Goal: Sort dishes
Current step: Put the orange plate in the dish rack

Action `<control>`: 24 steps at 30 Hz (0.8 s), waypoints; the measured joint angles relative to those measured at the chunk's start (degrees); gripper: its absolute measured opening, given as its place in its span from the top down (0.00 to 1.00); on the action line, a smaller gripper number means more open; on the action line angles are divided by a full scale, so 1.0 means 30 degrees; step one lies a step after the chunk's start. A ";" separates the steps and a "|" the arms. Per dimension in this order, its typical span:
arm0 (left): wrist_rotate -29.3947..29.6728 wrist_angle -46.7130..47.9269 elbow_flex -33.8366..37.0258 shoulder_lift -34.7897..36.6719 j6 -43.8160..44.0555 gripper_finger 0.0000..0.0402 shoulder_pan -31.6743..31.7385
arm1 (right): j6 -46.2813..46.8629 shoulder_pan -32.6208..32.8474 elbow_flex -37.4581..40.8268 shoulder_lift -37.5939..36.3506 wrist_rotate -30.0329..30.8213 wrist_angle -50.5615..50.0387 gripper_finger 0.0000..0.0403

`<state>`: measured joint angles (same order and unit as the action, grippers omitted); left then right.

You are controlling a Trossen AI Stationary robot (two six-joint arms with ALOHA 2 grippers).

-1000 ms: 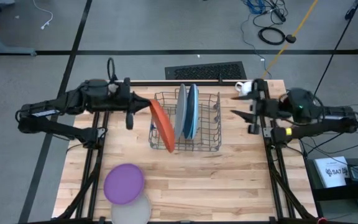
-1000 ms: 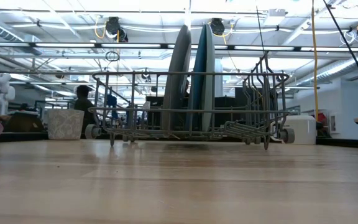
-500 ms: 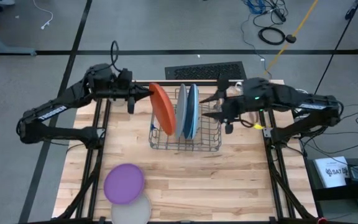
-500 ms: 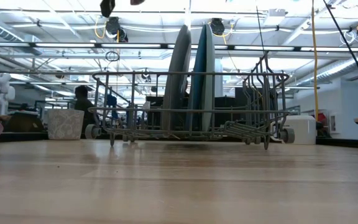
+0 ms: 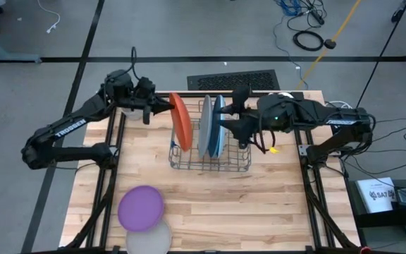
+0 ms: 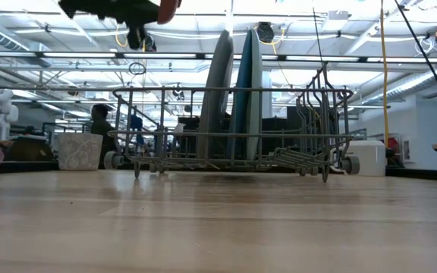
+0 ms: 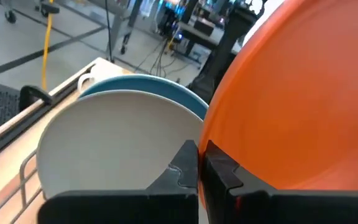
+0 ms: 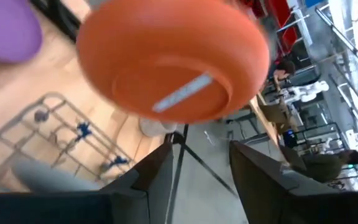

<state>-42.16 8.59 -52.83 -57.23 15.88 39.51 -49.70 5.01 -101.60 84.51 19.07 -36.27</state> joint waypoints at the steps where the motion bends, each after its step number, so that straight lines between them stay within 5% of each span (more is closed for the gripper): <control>1: -0.0293 -0.0752 0.0440 0.0000 0.0258 1.00 0.0220 | 0.0315 0.0000 -0.0642 0.0426 0.0001 -0.0200 0.62; 5: -0.1870 -0.3434 0.1769 0.0000 0.1356 1.00 0.0969 | 0.0644 0.0011 -0.2655 0.2159 0.0065 -0.1236 0.57; 10: -0.3419 -0.4015 0.2573 -0.0172 0.2906 1.00 0.1756 | -0.4291 0.0509 -0.4319 0.3821 0.2460 -0.1628 0.50; 15: -0.3546 -0.3647 0.2758 -0.0401 0.4051 1.00 0.2182 | -0.6597 0.1305 -0.6318 0.5958 0.3611 -0.2500 0.49; 24: -0.1956 -0.3568 0.2758 -0.0393 0.5266 1.00 0.3069 | -1.3049 0.3235 -0.6812 0.7897 0.8895 0.0274 0.50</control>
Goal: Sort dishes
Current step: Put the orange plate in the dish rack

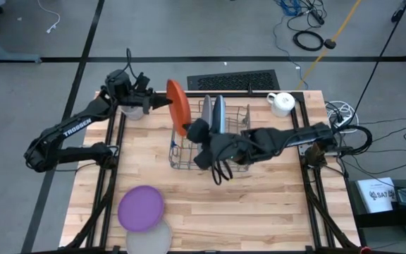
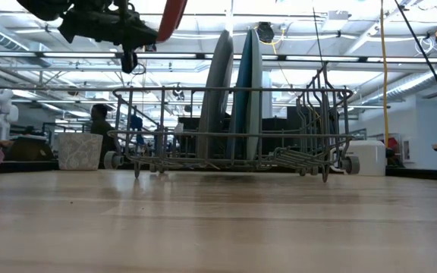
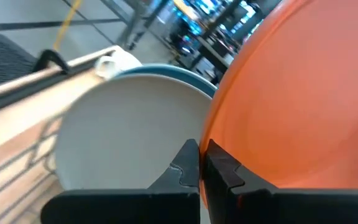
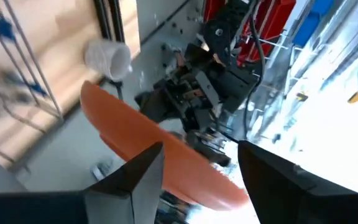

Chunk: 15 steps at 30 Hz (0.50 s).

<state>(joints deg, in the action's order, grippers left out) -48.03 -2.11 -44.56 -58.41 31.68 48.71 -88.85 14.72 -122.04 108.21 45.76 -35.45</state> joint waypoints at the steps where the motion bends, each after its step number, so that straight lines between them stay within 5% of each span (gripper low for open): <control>1: 0.0056 0.0021 0.0000 0.0000 0.0069 1.00 0.0083 | -0.0749 0.0104 0.0000 0.0107 0.0524 0.0167 0.50; 15: -0.0267 0.0895 0.0000 0.0007 0.0848 1.00 0.0139 | -0.3328 -0.0328 -0.0015 0.1893 0.0440 -0.0710 0.53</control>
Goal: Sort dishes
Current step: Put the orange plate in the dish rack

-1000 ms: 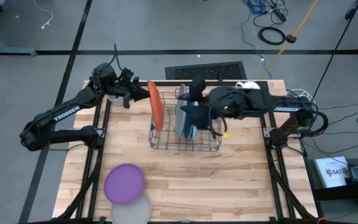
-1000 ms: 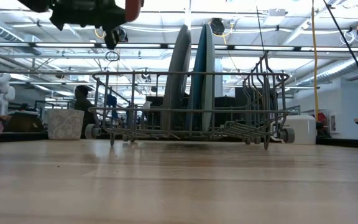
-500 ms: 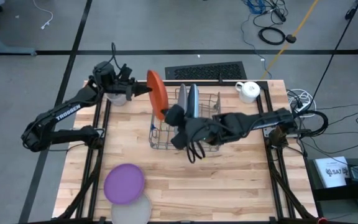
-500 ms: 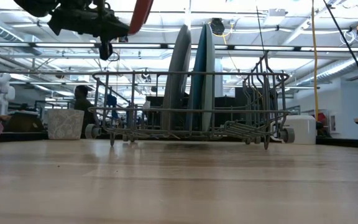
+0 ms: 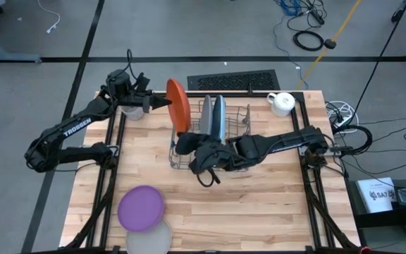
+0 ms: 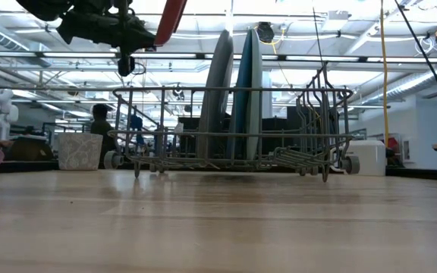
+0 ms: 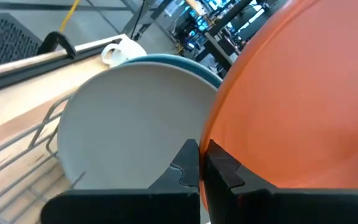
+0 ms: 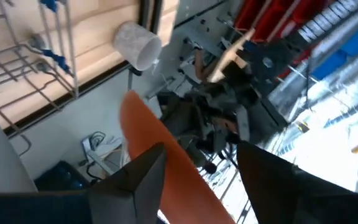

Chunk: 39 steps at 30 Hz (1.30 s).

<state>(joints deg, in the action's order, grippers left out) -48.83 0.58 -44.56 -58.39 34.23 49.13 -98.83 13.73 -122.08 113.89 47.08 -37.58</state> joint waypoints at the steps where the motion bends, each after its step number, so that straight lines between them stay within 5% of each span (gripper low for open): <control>1: -0.0048 0.0183 0.0000 0.0000 0.0043 1.00 -0.0049 | -0.0123 -0.0101 0.0000 0.0146 -0.0025 -0.0113 0.54; 12: 0.0229 0.1265 0.0000 -0.0007 0.0427 1.00 -0.0098 | 0.0270 -0.1129 0.0000 0.0182 -0.0477 -0.0916 0.74; 29: 0.1559 0.1609 0.0007 -0.0022 -0.0199 1.00 -0.0098 | 0.1976 -0.1970 -0.0007 0.0969 -0.0834 -0.0657 0.72; 39: 0.0367 0.0542 -0.0044 0.0080 -0.4423 1.00 -0.0258 | 0.4483 -0.0075 0.0044 0.0424 -0.0590 0.2593 0.72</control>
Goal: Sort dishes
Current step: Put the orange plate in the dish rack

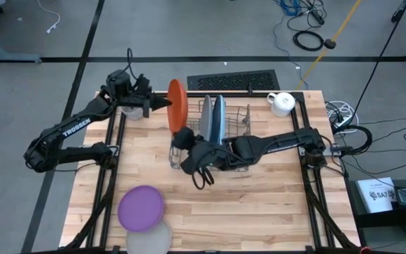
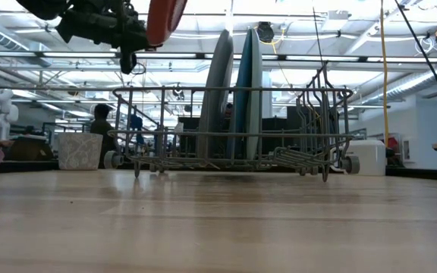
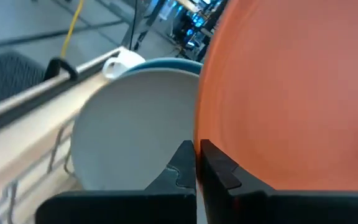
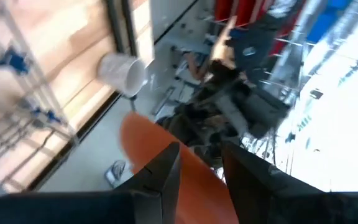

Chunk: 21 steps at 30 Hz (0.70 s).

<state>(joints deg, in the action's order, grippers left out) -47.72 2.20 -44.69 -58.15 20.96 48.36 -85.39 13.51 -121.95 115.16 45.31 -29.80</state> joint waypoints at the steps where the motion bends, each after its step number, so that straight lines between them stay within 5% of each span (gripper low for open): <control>1: 0.0025 -0.0219 0.0000 0.0000 -0.0415 1.00 0.0000 | 0.0340 0.0202 0.0000 -0.0045 0.0103 0.0187 0.72; 12: 0.0271 -0.1160 0.0007 -0.0036 -0.5739 1.00 0.0042 | 0.8443 0.1501 -0.0029 -0.0438 0.0125 -0.1238 0.72; 21: -0.0226 -0.1274 0.0026 -0.0073 -1.3336 1.00 -0.0381 | 1.9195 0.1046 -0.0029 -0.2437 -0.2909 -0.1205 0.72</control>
<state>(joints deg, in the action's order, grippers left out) -48.40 -1.62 -44.61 -58.37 -19.05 47.22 -27.80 16.65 -122.04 107.85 36.58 -33.41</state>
